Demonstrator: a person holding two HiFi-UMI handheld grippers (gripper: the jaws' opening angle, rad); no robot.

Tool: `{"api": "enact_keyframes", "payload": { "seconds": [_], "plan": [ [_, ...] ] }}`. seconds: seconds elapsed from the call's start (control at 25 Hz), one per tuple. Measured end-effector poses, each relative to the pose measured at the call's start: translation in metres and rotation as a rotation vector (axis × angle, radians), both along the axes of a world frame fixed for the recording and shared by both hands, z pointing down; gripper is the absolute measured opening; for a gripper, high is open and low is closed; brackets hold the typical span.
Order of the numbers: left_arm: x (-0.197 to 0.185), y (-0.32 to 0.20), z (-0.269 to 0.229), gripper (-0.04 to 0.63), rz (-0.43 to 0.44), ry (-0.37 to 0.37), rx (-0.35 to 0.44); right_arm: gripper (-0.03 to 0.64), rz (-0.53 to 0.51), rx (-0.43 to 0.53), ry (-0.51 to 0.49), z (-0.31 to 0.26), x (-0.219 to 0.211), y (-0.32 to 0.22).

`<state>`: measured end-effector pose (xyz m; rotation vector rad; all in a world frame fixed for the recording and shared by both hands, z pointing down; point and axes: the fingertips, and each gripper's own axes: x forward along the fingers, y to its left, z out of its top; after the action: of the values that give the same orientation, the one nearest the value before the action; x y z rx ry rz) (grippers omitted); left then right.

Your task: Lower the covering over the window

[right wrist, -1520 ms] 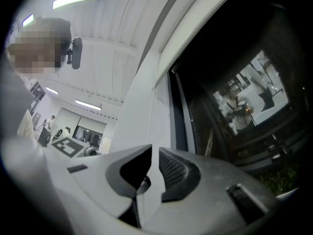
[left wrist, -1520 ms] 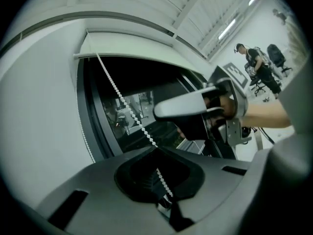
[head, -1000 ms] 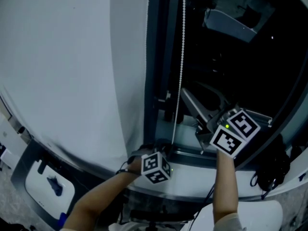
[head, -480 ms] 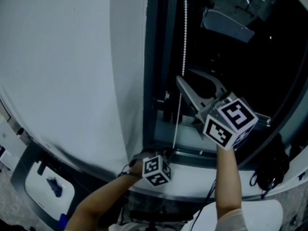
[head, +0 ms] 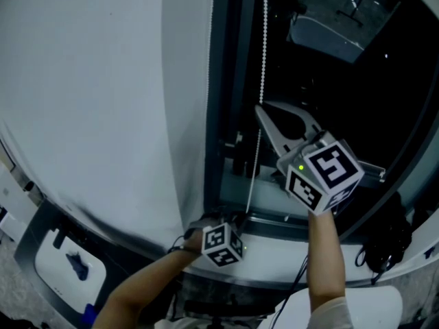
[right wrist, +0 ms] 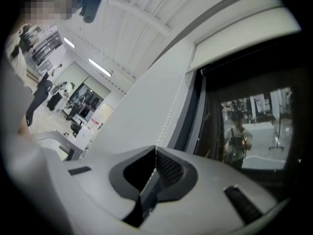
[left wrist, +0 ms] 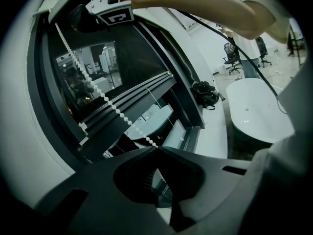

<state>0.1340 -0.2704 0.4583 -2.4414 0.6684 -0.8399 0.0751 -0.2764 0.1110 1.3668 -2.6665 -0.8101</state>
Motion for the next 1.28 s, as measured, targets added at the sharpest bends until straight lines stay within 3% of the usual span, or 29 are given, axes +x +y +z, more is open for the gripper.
{"api": "enact_keyframes", "payload": {
  "seconds": [0.2, 0.36, 0.48, 0.6, 0.76, 0.84, 1.08, 1.28],
  "plan": [
    [-0.008, -0.004, -0.003, 0.006, 0.004, 0.009, 0.026, 0.012, 0.154, 0.160, 0.306, 0.007, -0.012, 0.003],
    [-0.013, 0.002, -0.006, 0.006, 0.017, 0.079, -0.049, 0.012, 0.229, 0.212, 0.487, 0.011, -0.019, 0.000],
    [-0.023, 0.006, -0.020, 0.006, 0.007, 0.242, -0.182, 0.011, 0.267, 0.228, 0.574, 0.013, -0.019, -0.005],
    [-0.046, 0.003, -0.068, 0.008, -0.024, 0.481, -0.263, 0.011, 0.300, 0.218, 0.631, 0.016, -0.017, -0.007],
    [-0.082, 0.005, -0.152, 0.008, -0.017, 0.771, -0.242, 0.011, 0.334, 0.171, 0.756, 0.040, -0.020, -0.015],
    [-0.096, 0.011, -0.189, 0.008, 0.002, 0.848, -0.189, 0.011, 0.337, 0.135, 0.811, 0.060, -0.020, -0.021],
    [-0.111, 0.025, -0.226, 0.008, 0.029, 0.798, -0.134, 0.009, 0.313, 0.000, 0.937, 0.139, -0.010, -0.034],
    [-0.106, 0.027, -0.251, 0.084, 0.060, 0.819, -0.097, 0.009, 0.259, -0.154, 1.000, 0.226, -0.001, -0.035]
  ]
}}
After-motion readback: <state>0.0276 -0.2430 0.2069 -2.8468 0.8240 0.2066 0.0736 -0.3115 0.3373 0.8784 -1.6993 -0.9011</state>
